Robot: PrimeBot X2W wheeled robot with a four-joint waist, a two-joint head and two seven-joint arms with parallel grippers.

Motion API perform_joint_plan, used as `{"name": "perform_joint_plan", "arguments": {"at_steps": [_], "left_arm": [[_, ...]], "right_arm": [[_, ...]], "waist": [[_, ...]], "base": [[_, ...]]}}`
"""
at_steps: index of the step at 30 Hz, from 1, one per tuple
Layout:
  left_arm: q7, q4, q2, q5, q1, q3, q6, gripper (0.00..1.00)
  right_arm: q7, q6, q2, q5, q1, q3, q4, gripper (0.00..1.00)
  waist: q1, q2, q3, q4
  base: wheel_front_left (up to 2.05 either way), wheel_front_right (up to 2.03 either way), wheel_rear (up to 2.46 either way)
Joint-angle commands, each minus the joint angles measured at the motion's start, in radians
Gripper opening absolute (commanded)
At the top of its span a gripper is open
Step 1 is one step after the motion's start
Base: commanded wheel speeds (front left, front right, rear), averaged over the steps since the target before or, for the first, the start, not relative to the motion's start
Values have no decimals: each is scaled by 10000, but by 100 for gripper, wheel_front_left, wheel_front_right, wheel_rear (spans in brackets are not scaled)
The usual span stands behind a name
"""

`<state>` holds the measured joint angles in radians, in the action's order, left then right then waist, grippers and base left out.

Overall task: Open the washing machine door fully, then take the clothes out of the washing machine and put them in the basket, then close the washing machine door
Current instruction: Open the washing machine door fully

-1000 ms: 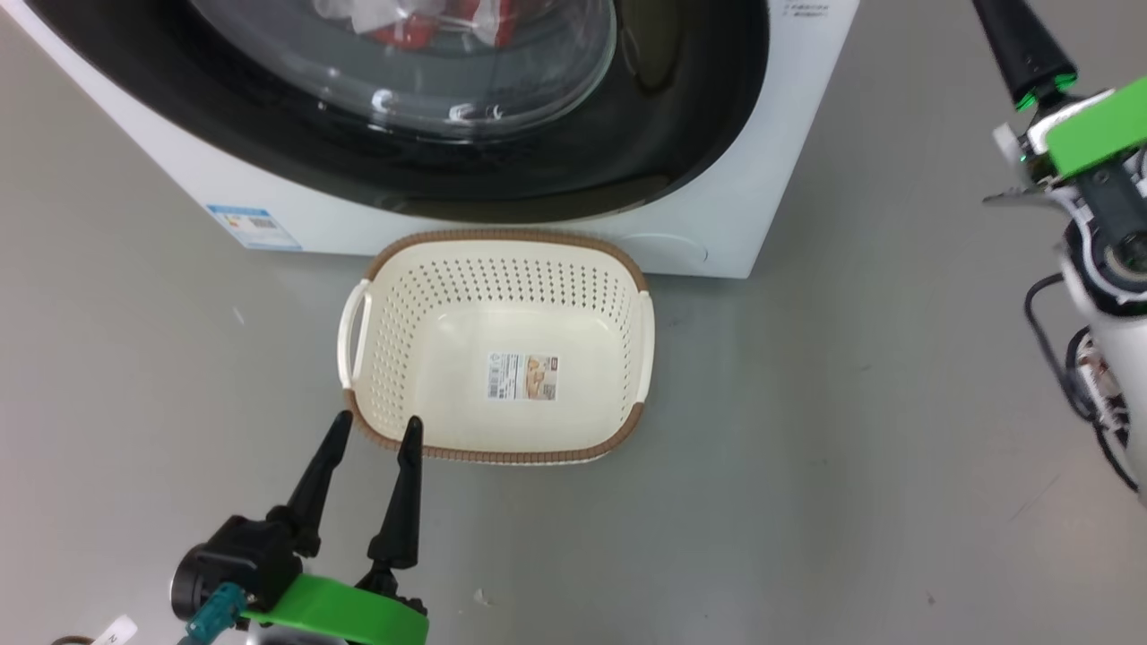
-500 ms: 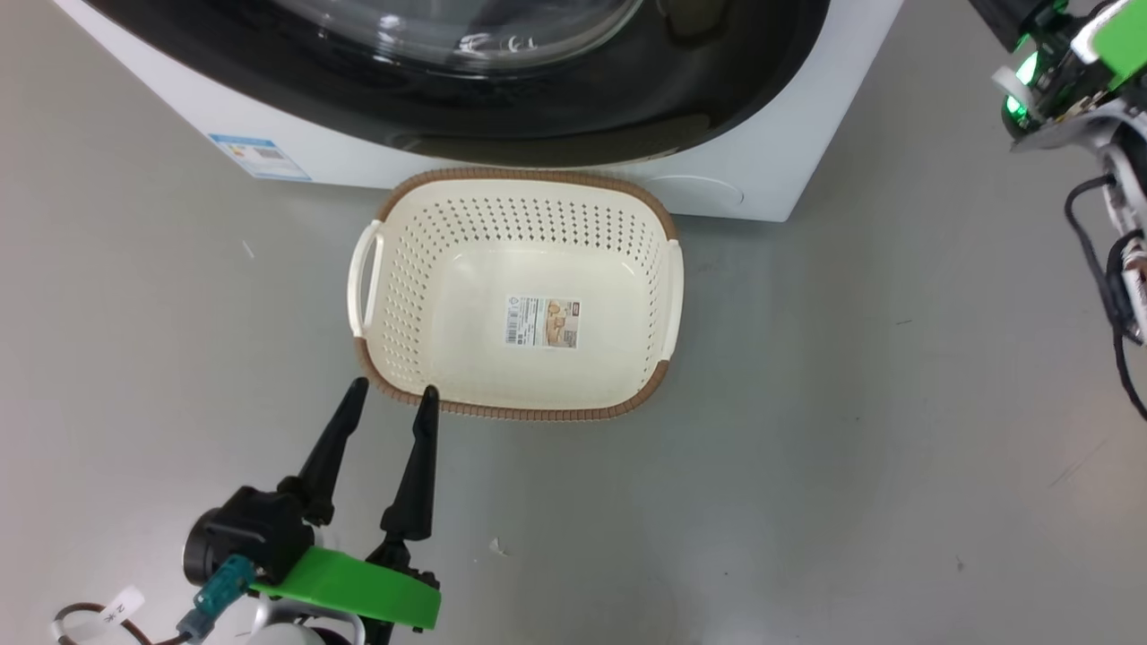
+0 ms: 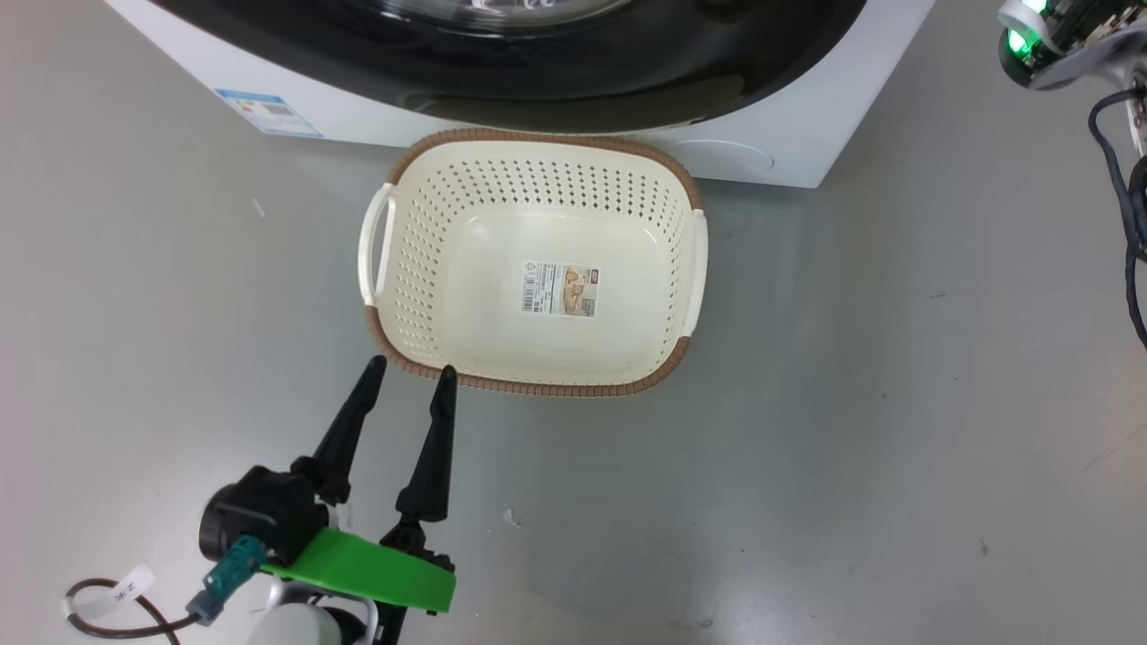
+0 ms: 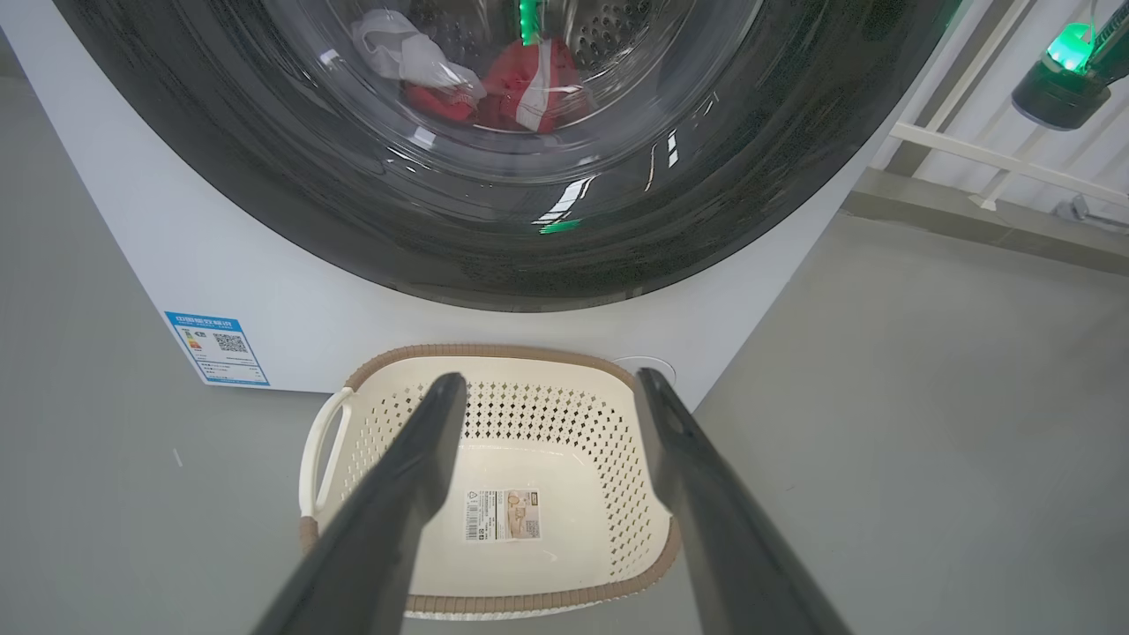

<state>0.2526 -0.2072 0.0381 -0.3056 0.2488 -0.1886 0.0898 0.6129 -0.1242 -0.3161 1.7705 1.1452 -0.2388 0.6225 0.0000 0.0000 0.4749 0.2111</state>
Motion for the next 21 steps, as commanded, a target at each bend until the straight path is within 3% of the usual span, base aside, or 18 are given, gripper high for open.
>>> {"name": "perform_joint_plan", "arguments": {"at_steps": [1,12,21], "left_arm": [[92,248,122,-54,132,235,31,100],[92,327,122,-192,297,-31,-4,100],[92,328,122,-261,252,-113,-77,100]], "right_arm": [[96,-65,121,54,290,6,-117,0],[497,-65,272,-162,1062,-34,579,0],[935,-65,465,-384,615,-252,394,0]], "waist": [[0,0,90,73],[0,0,297,284],[0,0,27,209]], "base": [[0,0,0],[0,0,0],[0,0,0]]}}
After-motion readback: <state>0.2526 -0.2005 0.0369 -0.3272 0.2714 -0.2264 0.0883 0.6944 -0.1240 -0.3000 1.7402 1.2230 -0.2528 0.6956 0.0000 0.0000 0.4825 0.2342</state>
